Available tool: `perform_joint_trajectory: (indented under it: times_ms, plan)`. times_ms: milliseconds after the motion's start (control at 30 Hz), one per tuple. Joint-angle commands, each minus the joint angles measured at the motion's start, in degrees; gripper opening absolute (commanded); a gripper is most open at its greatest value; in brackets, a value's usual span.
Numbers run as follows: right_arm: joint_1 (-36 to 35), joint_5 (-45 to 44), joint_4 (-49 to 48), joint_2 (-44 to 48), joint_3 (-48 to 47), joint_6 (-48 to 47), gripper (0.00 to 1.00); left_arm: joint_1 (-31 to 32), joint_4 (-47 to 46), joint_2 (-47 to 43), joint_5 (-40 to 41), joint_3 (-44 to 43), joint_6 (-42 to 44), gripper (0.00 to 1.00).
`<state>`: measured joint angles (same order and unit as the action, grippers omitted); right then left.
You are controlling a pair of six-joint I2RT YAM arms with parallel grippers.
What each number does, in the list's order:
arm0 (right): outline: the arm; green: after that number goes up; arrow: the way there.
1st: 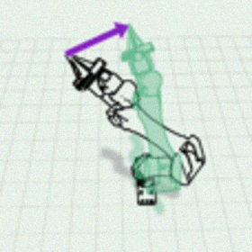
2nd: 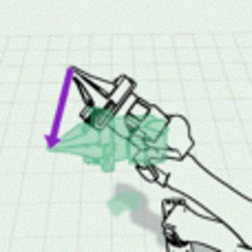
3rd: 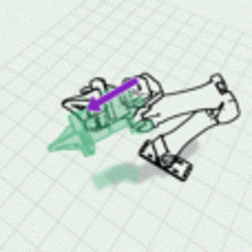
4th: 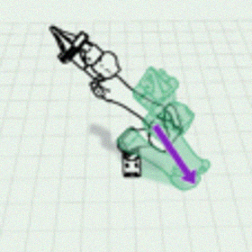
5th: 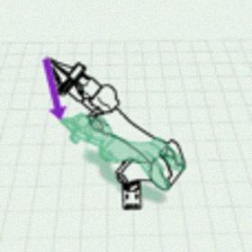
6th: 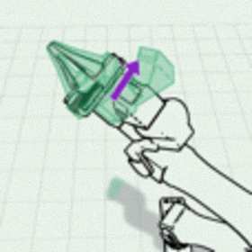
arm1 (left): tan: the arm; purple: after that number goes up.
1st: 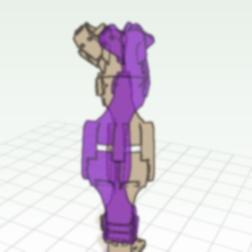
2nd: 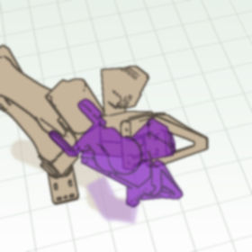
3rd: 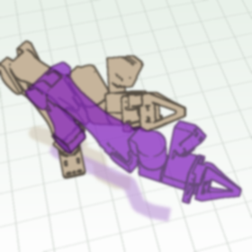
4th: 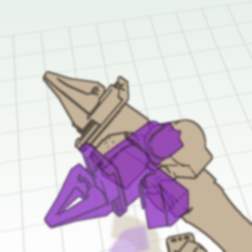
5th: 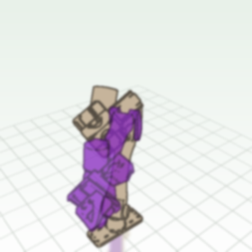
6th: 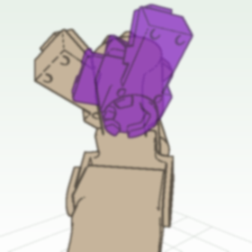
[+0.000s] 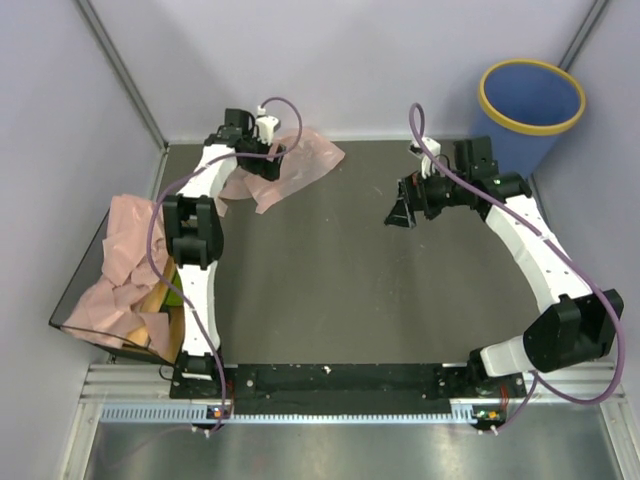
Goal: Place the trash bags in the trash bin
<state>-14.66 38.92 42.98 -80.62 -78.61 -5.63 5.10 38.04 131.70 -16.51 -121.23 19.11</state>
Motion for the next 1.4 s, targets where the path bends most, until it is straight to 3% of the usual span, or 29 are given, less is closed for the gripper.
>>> perform_joint_trajectory:
  times_ms: [0, 67, 100, 167, 200, 233, 367, 433, 467, 500, 533, 567, 600, 767, 967, 1067, 1200, 1233, 1333, 1367]
  plan:
    - [1.3, 2.9, 2.1, 1.6, 1.2, -1.6, 0.99, 0.9, -6.3, 2.2, 2.9, -2.5, -0.6, 0.90]
    - [1.8, 2.5, 2.3, 1.5, 1.4, -1.3, 0.99, 1.2, -6.1, 3.2, 1.8, -2.4, -0.2, 0.75]
    - [2.4, 2.7, 2.4, 1.4, 1.3, -1.1, 0.99, 1.3, -5.4, 3.0, 0.8, -2.3, 0.2, 0.51]
    - [2.9, 2.7, 2.7, 1.4, 1.1, -0.5, 0.99, 2.5, -5.2, 0.2, -2.4, -0.1, 1.8, 0.26]
    - [3.5, 2.7, 2.8, 1.4, 1.0, -0.3, 0.99, 3.2, -5.0, -1.3, -3.7, 1.4, 2.8, 0.08]
    - [3.8, 2.5, 2.9, 1.4, 0.9, -0.1, 0.99, 4.8, -4.6, -4.7, -4.6, 4.4, 5.2, 0.00]
    - [6.2, 3.7, 3.7, 1.9, 0.1, 2.0, 0.99, 8.7, -2.0, -15.3, -10.5, 13.5, 7.4, 0.00]
    - [7.4, 4.1, 4.2, 2.4, 0.2, 2.1, 0.99, 9.7, -5.1, -21.6, -10.4, 20.5, 6.8, 0.00]
    - [7.6, 4.2, 4.7, 2.6, 0.2, 2.0, 0.99, 9.6, -6.2, -22.8, -8.6, 21.9, 6.3, 0.09]
    - [7.8, 4.3, 5.1, 2.8, 0.4, 1.9, 0.99, 9.5, -7.6, -23.4, -5.2, 22.8, 5.1, 0.31]
    - [7.9, 4.8, 5.4, 3.4, 0.9, 1.8, 0.99, 8.6, -7.6, -22.3, -0.9, 21.4, 4.8, 0.58]
    - [8.0, 5.1, 5.5, 3.8, 1.3, 1.4, 0.99, 7.6, -5.9, -21.0, -0.2, 19.6, 4.4, 0.93]
    - [7.9, 5.3, 5.7, 4.0, 1.7, 1.4, 0.99, 6.2, -4.9, -19.3, -0.5, 17.5, 3.6, 0.98]
    - [8.0, 5.6, 6.2, 3.9, 2.4, 0.9, 0.99, -0.9, -0.7, -5.3, -1.5, 0.4, -0.8, 0.98]
    - [7.9, 5.5, 6.3, 2.1, 2.3, 0.8, 0.99, -1.5, -2.2, 3.3, 1.0, -5.9, 0.8, 0.98]
    - [7.9, 5.4, 6.2, 1.3, 2.3, 0.8, 0.99, -1.8, -2.2, 5.8, -2.2, -6.1, 0.2, 0.99]
    - [7.9, 4.7, 6.2, 1.4, 2.0, 0.8, 0.99, -1.6, -1.3, 6.1, -13.4, -4.3, -1.1, 0.79]
    - [7.9, 4.6, 6.3, 1.3, 1.8, 1.0, 0.99, -1.4, -0.8, 5.9, -14.4, -4.1, -1.4, 0.57]
    - [7.9, 4.3, 6.5, 1.8, 1.3, 1.3, 0.99, 0.0, 1.6, 3.7, -18.1, -3.7, 2.0, 0.19]
    - [7.9, 4.2, 6.8, 2.0, 1.1, 1.3, 0.99, 0.7, 2.2, 2.1, -18.2, -2.6, 2.2, 0.00]
